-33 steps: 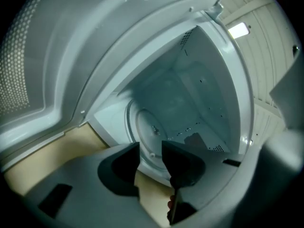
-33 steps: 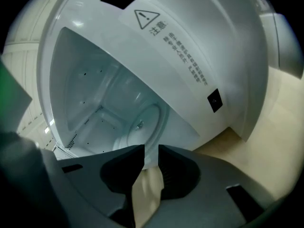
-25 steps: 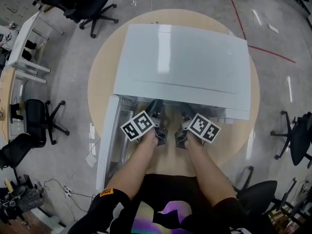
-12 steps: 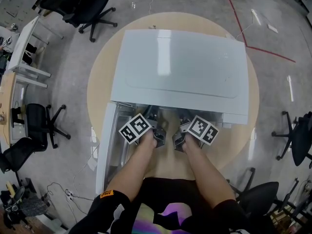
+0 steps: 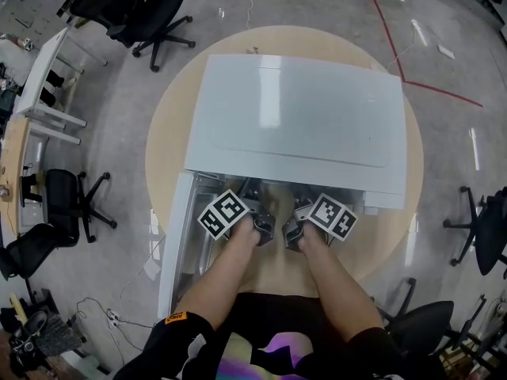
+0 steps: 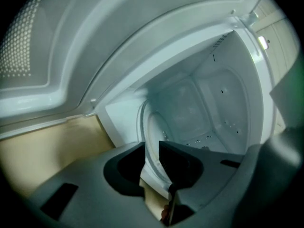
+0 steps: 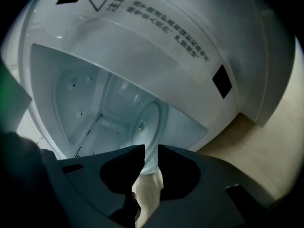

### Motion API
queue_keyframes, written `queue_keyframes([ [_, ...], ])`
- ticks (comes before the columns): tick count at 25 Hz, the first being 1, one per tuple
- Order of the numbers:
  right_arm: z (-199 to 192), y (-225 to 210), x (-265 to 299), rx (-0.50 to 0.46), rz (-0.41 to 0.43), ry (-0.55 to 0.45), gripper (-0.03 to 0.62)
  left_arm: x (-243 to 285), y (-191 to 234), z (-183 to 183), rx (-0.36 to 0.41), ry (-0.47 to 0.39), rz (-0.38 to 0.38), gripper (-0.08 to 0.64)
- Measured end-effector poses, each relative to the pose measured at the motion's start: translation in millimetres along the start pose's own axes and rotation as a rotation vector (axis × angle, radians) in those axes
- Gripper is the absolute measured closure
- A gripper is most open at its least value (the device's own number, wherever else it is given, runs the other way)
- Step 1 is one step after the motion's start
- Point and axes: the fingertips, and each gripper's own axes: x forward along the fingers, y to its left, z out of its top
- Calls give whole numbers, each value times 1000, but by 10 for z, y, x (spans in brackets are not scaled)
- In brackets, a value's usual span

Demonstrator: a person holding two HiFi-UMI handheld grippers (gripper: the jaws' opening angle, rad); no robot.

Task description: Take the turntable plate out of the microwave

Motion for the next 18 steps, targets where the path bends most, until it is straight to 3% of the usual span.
queue_keyframes([
  [12,-34,52,61,61,32,5,517,-29,-50,54,-45,-24,-5,439],
  [18,7,52,58,157,60,-7,517,-11,-63,33,-47,-19,-20,439],
])
